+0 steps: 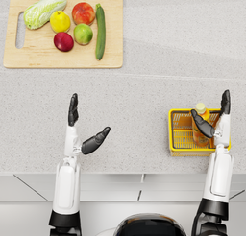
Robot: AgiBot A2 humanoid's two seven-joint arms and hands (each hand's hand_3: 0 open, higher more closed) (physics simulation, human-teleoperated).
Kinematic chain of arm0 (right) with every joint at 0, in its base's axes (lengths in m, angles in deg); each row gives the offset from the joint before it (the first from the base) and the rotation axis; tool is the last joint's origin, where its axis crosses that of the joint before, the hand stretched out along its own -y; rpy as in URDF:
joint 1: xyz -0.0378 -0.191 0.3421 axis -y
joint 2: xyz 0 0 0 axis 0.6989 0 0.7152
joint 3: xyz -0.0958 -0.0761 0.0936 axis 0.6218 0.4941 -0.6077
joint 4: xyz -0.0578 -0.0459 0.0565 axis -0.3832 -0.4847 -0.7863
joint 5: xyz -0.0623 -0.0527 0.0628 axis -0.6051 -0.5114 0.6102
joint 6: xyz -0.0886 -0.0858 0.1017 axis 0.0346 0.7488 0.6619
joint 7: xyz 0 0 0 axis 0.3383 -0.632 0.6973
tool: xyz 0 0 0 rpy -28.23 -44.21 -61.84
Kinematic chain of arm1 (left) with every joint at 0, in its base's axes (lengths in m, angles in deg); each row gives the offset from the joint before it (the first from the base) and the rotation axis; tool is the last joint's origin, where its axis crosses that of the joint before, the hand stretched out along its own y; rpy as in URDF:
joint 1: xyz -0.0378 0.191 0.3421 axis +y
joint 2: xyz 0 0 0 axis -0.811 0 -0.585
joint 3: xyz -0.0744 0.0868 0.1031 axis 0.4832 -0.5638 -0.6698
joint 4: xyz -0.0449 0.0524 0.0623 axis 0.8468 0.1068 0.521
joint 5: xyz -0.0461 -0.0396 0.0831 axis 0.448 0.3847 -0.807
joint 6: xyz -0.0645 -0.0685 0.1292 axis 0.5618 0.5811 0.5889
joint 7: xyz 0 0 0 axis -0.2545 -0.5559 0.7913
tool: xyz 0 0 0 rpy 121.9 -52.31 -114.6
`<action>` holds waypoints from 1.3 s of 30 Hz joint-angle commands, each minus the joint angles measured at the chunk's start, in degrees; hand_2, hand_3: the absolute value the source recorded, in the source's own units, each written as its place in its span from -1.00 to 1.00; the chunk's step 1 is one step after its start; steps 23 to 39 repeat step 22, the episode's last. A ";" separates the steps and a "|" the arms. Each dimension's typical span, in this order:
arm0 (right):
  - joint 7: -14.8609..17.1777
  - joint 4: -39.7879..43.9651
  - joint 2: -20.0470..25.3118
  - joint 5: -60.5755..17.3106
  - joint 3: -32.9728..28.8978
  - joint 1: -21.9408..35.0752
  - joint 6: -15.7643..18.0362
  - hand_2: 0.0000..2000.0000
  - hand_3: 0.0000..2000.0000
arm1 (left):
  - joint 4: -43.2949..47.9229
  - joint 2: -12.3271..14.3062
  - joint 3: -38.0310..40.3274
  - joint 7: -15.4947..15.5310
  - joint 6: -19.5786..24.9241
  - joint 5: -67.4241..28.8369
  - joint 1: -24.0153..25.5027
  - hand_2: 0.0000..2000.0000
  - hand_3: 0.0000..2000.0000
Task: Pick up the lemon tea and place it into the yellow basket
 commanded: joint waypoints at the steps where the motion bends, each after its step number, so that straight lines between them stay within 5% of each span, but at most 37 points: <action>1: -1.99 -8.08 -0.64 0.00 0.95 2.75 -0.75 -1.00 -1.00 | -1.78 1.07 1.31 0.00 0.00 0.00 -8.29 -1.00 -1.00; 5: -5.71 -10.20 -1.83 0.00 -0.87 6.22 -2.15 -1.00 -1.00 | -6.19 0.82 6.01 0.00 0.00 0.00 -14.09 -1.00 -1.00; 9: -6.69 -10.98 -1.45 0.01 -3.81 5.27 -2.51 -1.00 -1.00 | -9.37 0.69 11.16 0.00 0.00 0.01 -13.81 -1.00 -1.00; 12: -6.91 -9.15 -1.24 0.02 0.06 4.22 -2.60 -1.00 -1.00 | -8.93 0.92 10.15 0.00 0.00 0.03 -12.22 -1.00 -1.00; 39: -7.04 -8.96 -1.08 0.01 -0.01 3.38 -2.64 -1.00 -1.00 | -10.63 1.04 12.37 0.00 0.00 0.04 -11.77 -1.00 -1.00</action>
